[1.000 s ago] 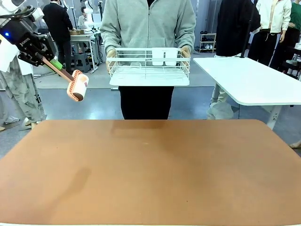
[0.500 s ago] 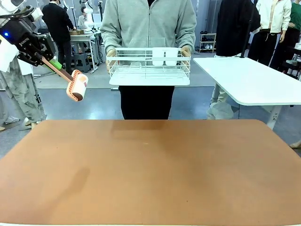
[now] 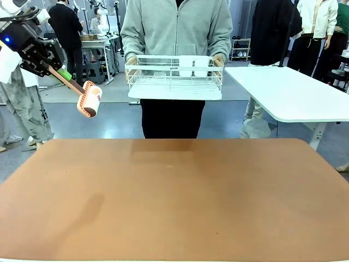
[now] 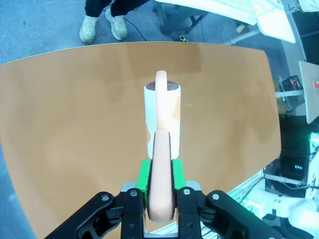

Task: Clean the table.
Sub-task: Place the Lint Roller down when the Dish drying rack is positioned in the middle of the table.

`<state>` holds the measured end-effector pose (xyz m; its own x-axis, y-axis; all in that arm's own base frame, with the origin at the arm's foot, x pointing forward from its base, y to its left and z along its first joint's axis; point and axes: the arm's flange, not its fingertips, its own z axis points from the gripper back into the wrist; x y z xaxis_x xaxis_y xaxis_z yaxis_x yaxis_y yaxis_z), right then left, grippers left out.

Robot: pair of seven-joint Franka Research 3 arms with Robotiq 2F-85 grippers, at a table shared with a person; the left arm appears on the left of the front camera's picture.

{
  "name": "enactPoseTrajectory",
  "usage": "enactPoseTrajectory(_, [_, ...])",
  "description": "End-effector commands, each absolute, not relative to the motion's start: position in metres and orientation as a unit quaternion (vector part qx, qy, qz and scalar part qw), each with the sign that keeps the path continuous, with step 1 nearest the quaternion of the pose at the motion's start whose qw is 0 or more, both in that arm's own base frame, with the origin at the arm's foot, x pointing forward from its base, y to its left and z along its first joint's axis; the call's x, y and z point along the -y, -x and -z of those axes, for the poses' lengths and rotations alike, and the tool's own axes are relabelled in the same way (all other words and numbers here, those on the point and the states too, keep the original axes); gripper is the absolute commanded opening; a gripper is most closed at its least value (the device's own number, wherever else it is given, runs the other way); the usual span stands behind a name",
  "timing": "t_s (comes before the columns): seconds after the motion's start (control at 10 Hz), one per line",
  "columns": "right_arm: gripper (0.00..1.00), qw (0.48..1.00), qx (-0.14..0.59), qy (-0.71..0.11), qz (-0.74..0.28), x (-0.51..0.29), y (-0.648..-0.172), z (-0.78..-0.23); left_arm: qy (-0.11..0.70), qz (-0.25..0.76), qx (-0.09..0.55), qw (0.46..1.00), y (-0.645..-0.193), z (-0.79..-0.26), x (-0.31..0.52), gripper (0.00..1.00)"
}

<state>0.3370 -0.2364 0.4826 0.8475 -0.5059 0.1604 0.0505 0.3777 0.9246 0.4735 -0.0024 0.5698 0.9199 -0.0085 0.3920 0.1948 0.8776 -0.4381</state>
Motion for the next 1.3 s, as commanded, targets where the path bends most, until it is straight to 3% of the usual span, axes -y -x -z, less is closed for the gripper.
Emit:
enactPoseTrajectory(0.0, [1.00, 0.797, 0.220, -0.537, 0.165, 0.2364, -0.3364, -0.4858, 0.242, 0.047, 0.196, 0.949, -0.4727, -0.5741, 0.0014, 0.22])
enactPoseTrajectory(1.2, [1.00, 0.797, 0.220, -0.537, 0.165, 0.2364, -0.3364, -0.4858, 0.242, 0.047, 0.196, 0.949, -0.4727, -0.5741, 0.0014, 0.22])
